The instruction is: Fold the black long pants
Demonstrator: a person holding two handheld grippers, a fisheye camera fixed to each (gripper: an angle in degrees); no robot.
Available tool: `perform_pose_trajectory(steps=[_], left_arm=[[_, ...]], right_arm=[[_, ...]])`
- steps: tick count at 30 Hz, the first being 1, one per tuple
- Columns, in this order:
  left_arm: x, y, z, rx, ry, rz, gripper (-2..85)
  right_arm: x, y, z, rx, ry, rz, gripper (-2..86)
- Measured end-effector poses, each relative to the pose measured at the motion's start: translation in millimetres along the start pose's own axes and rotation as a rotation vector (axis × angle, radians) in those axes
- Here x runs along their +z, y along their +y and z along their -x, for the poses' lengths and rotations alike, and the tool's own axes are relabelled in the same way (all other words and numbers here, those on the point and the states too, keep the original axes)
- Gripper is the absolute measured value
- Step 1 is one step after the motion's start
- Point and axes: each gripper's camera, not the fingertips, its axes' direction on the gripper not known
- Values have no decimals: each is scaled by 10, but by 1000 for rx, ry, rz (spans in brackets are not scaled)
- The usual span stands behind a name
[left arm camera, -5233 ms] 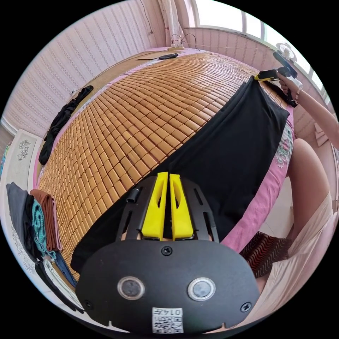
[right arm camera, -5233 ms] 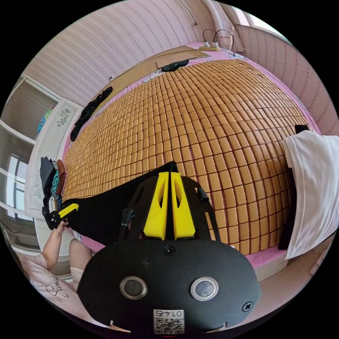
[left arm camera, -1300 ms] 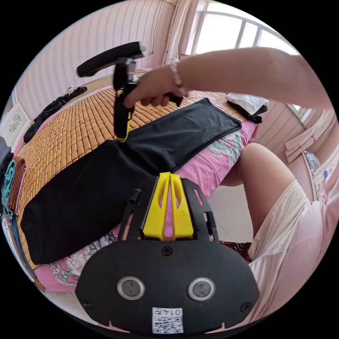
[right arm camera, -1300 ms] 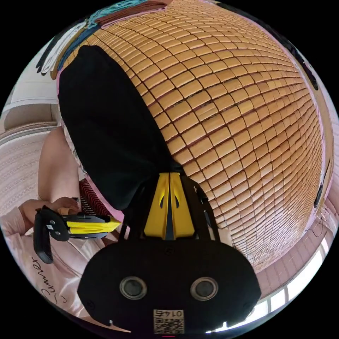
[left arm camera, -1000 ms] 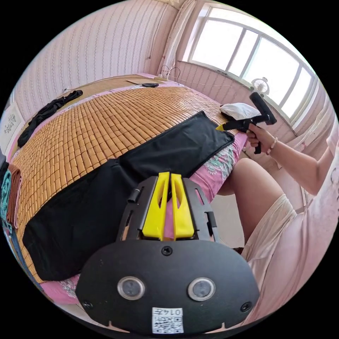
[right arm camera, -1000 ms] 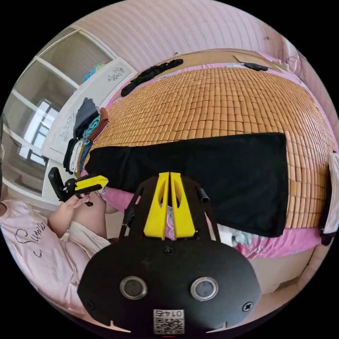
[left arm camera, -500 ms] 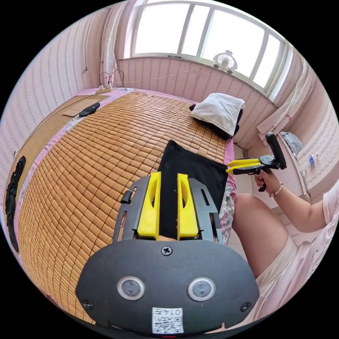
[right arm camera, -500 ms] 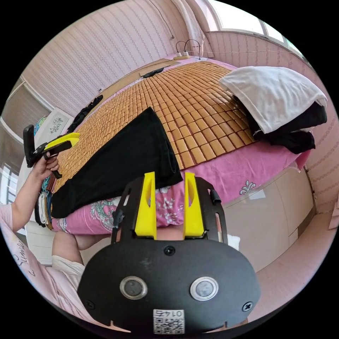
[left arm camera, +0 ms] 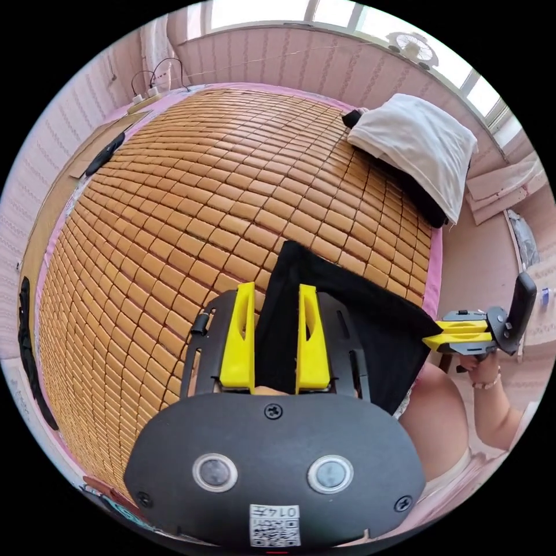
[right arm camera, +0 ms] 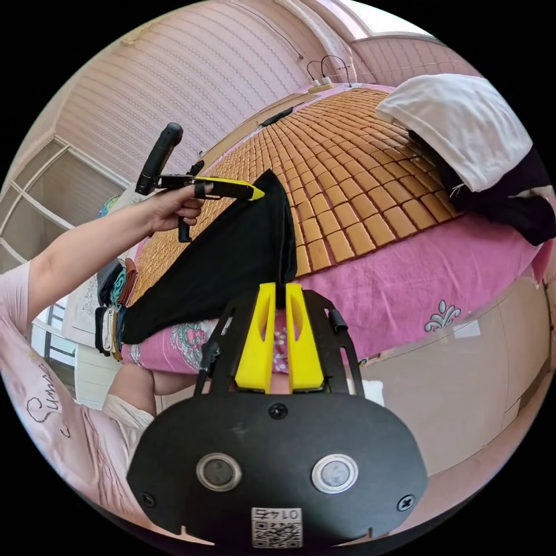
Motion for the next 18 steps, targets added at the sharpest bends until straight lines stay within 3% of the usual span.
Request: perform_pose_trajectory(steps=[2,3,8,13,18], left_arm=[[-43,-38,-67,52,4,17,13],[-54,-68,-92,56,86,43,4],[-428,-125,-258,72,88,-19,-8],[-1702,225,-105,117,163,-232,-10],[-2923,1164,233,57,134,-393,-10]], right_arm=[[-84,73,-67,5,-53,-30,22],[-149,117,-108,13,-84,-51,21],[-602,337,-144,-17,-133,-177,17],[-1195,648,308,-146,-121,-352,17],[-1421,803,1245,-359,-177,-377,17]])
